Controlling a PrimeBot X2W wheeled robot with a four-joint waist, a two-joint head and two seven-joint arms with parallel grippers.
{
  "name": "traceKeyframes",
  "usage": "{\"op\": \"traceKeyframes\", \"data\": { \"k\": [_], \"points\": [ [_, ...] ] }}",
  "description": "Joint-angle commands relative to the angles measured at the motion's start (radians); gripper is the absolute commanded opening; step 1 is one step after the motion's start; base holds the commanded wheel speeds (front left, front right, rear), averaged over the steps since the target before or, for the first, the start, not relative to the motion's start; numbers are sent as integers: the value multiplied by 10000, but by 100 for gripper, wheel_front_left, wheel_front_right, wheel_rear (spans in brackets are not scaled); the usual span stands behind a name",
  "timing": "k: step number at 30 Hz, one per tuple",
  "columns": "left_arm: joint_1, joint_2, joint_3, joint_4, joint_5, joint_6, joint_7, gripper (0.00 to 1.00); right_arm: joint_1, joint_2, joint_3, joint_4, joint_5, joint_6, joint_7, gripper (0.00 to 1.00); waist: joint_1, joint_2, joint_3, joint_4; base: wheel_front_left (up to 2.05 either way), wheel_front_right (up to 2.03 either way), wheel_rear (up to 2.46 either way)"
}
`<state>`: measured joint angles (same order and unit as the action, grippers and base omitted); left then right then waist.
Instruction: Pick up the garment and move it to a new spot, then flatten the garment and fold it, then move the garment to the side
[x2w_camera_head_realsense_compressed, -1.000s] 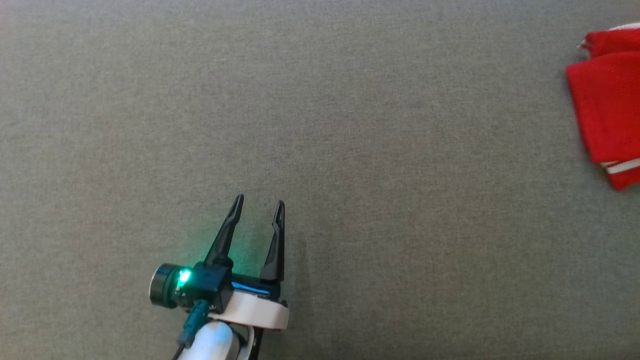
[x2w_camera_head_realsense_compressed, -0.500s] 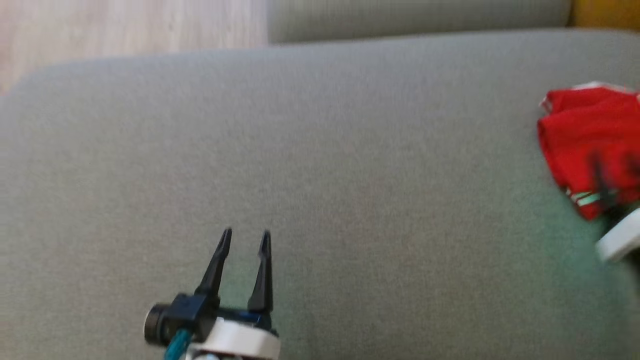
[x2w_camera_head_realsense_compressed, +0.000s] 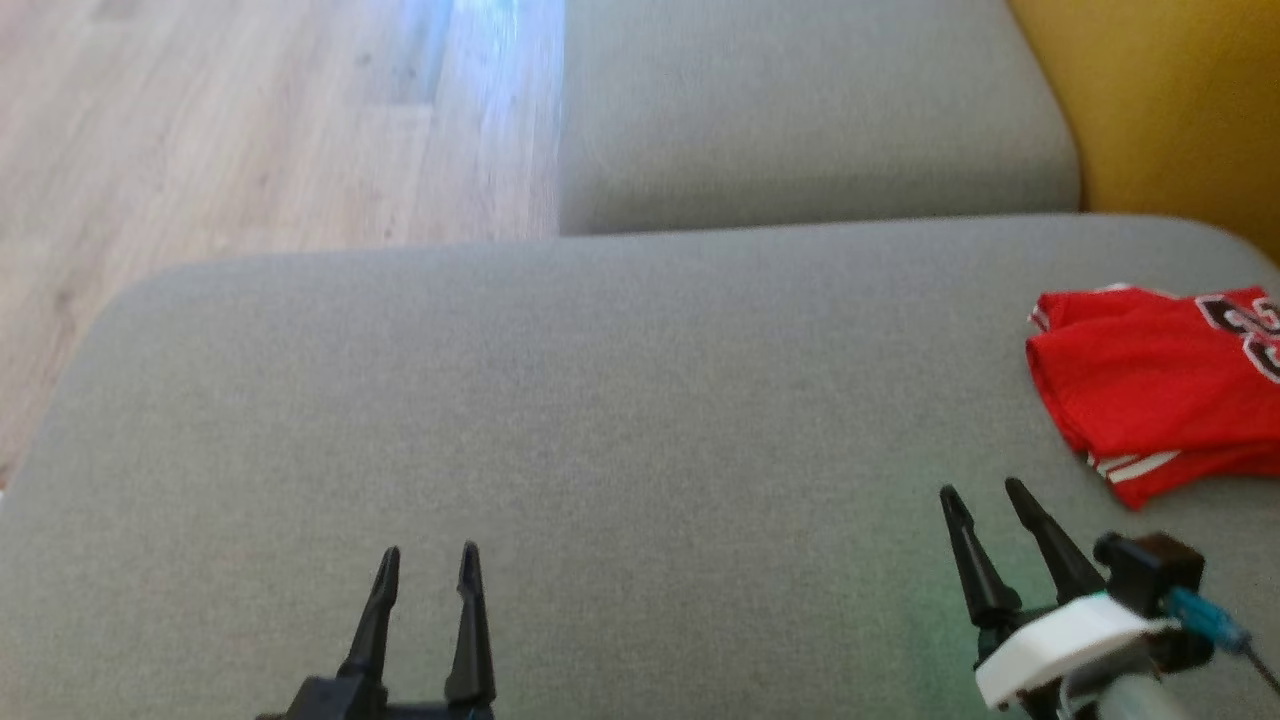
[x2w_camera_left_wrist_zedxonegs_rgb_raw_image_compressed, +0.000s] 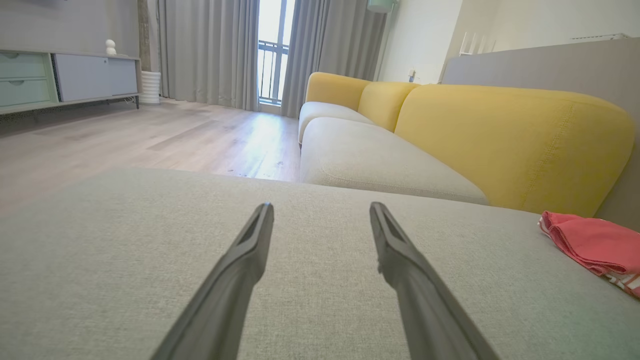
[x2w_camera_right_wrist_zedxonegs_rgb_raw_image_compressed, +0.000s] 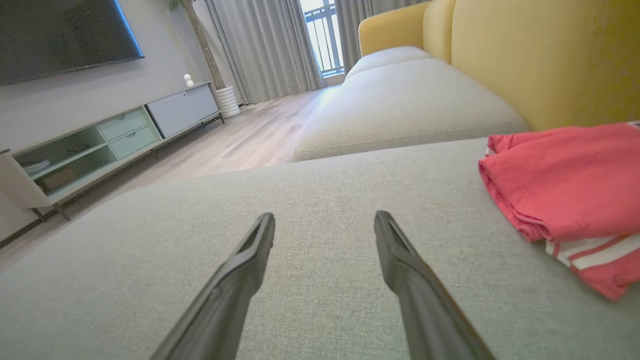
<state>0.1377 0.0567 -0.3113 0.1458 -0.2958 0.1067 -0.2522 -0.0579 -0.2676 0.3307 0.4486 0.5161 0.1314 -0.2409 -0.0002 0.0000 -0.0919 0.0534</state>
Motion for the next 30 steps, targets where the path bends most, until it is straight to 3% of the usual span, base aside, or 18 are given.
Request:
{"op": "traceKeyframes", "data": {
  "k": [1, 6, 11, 30],
  "points": [
    [-229, -4, 433, -444, 178, 52, -95, 100, -41, -7, -112, -391, -354, -7, -189, 100, 2, 0, -189, -22, 0, 0, 0],
    [273, 62, 664, -711, 603, -69, -95, 100, 1116, 831, -1441, -1659, -1678, -7, -204, 100, 2, 0, -458, 36, 0, 0, 0],
    [836, 59, 854, -968, 1083, -316, -95, 100, 2291, 1359, -1986, -2659, -2396, -7, -206, 100, 2, 0, -669, 46, 0, 0, 0],
    [1177, -47, 1103, -779, 1390, -523, -95, 100, 2735, 1628, -2107, -3036, -2661, -7, -208, 100, 2, 0, -846, -61, 0, 0, 0]
  ]
}}
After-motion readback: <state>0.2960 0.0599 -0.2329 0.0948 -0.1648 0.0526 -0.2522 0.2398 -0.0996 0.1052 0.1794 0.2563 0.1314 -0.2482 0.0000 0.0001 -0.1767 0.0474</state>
